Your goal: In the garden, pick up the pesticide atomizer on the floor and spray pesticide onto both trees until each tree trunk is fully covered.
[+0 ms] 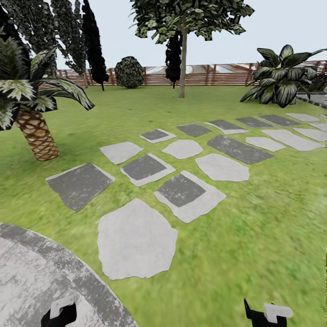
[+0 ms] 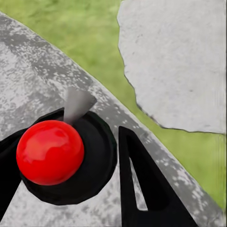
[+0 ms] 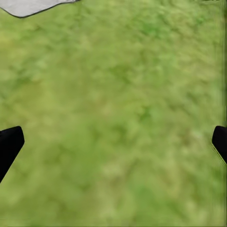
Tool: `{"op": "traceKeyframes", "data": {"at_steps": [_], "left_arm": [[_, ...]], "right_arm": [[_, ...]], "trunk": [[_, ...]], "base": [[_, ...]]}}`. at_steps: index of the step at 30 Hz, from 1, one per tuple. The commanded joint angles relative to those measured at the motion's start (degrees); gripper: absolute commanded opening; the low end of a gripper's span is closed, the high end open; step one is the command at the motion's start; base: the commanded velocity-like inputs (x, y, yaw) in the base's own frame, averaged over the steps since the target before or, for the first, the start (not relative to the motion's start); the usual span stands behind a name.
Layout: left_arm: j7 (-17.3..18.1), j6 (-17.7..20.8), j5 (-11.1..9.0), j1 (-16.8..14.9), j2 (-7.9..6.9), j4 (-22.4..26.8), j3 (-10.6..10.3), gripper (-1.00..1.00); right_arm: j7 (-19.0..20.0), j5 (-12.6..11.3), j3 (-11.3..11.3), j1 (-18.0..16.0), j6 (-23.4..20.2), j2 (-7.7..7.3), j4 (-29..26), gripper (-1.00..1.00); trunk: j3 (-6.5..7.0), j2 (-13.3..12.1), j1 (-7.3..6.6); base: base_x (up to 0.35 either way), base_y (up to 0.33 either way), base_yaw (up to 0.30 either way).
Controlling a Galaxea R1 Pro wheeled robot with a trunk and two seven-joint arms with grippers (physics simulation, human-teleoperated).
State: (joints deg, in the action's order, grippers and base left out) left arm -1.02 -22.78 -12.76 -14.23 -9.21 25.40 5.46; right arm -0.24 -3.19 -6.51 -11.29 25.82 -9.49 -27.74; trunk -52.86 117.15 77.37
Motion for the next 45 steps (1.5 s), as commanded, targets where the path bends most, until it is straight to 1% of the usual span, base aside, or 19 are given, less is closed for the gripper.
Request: {"op": "traceKeyframes", "data": {"at_steps": [1, 21, 27, 33, 45], "left_arm": [[-0.1, -0.2, -0.2, 0.0, -0.02, 0.0, -0.1, -1.00], [0.1, -0.1, -0.2, 0.0, -0.02, 0.0, -0.1, -1.00], [0.1, -0.2, -0.2, 0.0, -0.02, 0.0, -0.1, -1.00], [0.1, -0.2, -0.2, 0.0, -0.02, 0.0, -0.1, -1.00], [0.1, -0.2, -0.3, 0.0, -0.09, 0.0, 0.0, -1.00]], "right_arm": [[0.0, -0.3, 0.1, 0.0, 0.2, -0.01, 0.1, 1.00], [0.0, -0.3, 0.1, 0.0, 0.2, -0.01, 0.1, 1.00], [0.1, -0.3, 0.1, 0.0, 0.2, -0.01, 0.1, 1.00], [0.2, -0.2, 0.1, 0.0, 0.2, -0.01, 1.3, 1.00], [0.1, -0.3, 0.2, 0.0, 0.2, -0.01, 1.5, 1.00]], "trunk": [[0.02, 0.0, 0.03], [1.19, 0.0, 0.03], [1.22, 0.0, 0.03], [1.22, 0.0, 0.03], [1.25, 0.0, 0.03]], "base": [[0.338, 0.000, -0.242], [0.338, 0.000, -0.231], [0.338, 0.000, -0.031], [0.338, 0.000, -0.002], [0.338, 0.000, 0.020]]}}
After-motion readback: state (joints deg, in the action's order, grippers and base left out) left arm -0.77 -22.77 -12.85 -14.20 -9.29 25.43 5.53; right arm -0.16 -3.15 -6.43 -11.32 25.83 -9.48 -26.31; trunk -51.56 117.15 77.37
